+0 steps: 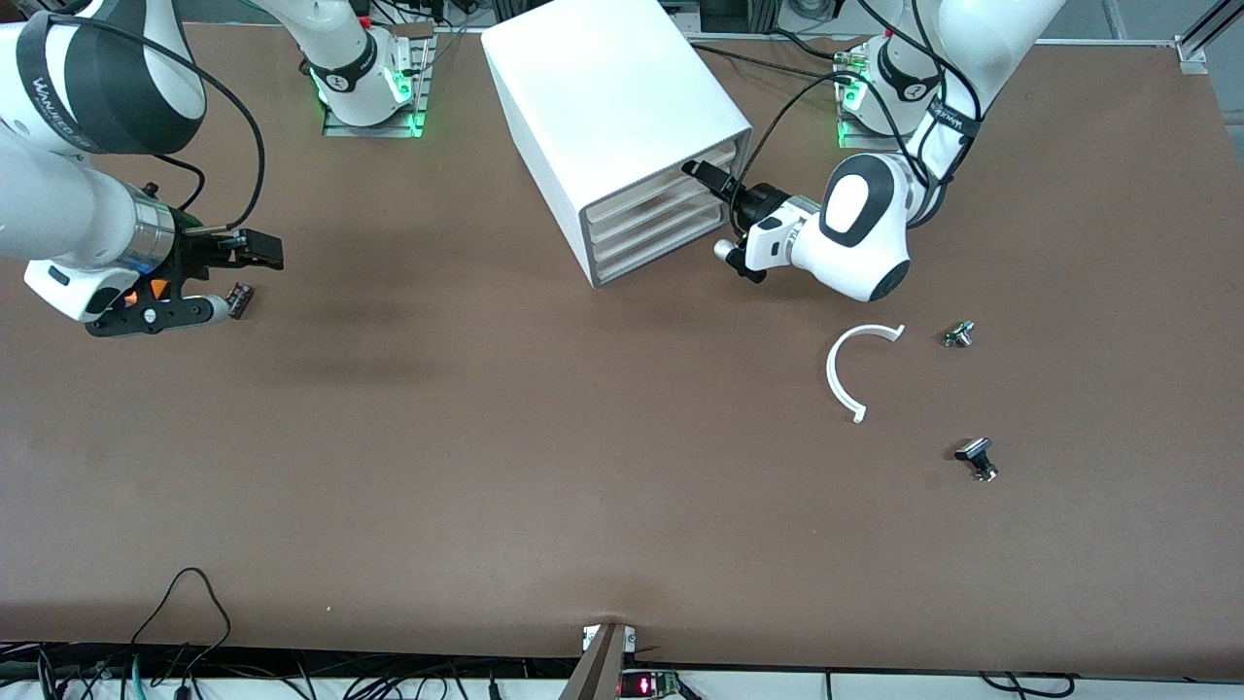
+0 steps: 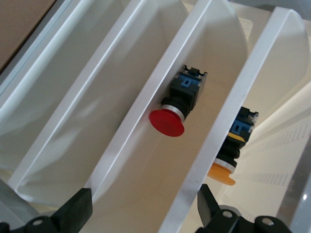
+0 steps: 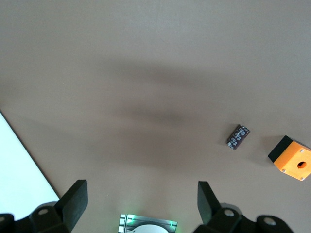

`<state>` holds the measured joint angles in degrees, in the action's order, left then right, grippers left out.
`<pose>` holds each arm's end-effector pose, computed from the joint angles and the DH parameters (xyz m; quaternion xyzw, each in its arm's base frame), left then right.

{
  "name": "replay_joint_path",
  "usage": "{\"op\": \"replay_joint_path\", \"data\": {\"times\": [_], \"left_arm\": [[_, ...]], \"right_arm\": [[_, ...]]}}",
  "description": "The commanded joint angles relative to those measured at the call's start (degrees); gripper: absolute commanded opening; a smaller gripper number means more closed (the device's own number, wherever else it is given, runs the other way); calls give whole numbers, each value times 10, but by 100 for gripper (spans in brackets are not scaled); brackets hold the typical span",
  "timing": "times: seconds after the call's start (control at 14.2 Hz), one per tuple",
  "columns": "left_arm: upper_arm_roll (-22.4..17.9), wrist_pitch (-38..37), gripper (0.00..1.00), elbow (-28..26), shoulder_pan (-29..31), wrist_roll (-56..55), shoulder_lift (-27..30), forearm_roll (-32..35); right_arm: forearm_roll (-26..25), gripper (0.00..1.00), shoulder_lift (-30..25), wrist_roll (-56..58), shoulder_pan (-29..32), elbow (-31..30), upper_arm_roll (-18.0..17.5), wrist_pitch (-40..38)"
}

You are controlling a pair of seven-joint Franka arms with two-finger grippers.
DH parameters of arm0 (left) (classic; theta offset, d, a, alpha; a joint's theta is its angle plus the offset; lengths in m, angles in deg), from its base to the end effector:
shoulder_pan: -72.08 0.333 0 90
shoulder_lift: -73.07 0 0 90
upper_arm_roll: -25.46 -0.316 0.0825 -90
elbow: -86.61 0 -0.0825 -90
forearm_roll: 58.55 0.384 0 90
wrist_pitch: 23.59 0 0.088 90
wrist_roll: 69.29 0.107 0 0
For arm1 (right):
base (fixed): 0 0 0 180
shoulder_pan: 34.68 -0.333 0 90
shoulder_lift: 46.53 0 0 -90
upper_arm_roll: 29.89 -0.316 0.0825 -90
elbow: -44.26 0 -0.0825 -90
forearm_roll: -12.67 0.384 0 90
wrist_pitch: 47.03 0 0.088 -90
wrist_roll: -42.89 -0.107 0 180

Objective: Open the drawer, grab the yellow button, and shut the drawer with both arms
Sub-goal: 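Grasp the drawer handle with the left gripper and pull the drawer open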

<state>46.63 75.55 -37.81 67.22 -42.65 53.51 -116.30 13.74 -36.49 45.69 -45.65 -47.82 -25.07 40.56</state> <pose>0.4161 -0.2906 0.2491 0.8074 -0.1365 -0.3327 0.4677 0.5834 0.0682 0.5045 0.9891 0.0763 -0.1261 0.0017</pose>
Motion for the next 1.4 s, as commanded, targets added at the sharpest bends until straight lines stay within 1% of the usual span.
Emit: {"op": "replay_joint_path", "data": {"times": [0.0, 0.21, 0.42, 0.49, 0.56, 0.63, 0.77, 0.98, 1.19, 1.26, 1.33], "left_arm": [[2, -30, 95, -11, 13, 18, 35, -18], [2, -46, 95, -10, 19, 31, 40, -31], [2, -42, 90, -14, 17, 49, 38, -45], [2, -42, 85, -15, 16, 49, 39, -45], [2, -42, 78, -15, 16, 49, 39, -45], [2, -42, 67, -15, 14, 52, 38, -45], [2, -36, 56, -15, 12, 52, 33, -45], [3, -20, 56, -16, 9, 52, 26, -44], [17, 7, 55, -16, 6, 51, 23, -45], [19, 7, 53, -16, 6, 51, 23, -45], [19, 7, 47, -16, 6, 51, 23, -45]], "right_arm": [[10, 100, 6, 8, -1, 14, 0, 0], [10, 100, 6, 8, -5, 22, -2, 0], [10, 100, 6, 8, -10, 23, -4, 8], [10, 100, 6, 8, -10, 23, -3, 12], [10, 100, 6, 8, -10, 23, -3, 13], [10, 100, 7, 9, -10, 23, -4, 13], [22, 100, 7, 9, -9, 23, -3, 13], [32, 100, 8, 9, -8, 23, -3, 22], [32, 100, 8, 9, -9, 25, -3, 23], [31, 100, 8, 9, -9, 25, -3, 26], [31, 100, 8, 9, -9, 25, -3, 32]]}}
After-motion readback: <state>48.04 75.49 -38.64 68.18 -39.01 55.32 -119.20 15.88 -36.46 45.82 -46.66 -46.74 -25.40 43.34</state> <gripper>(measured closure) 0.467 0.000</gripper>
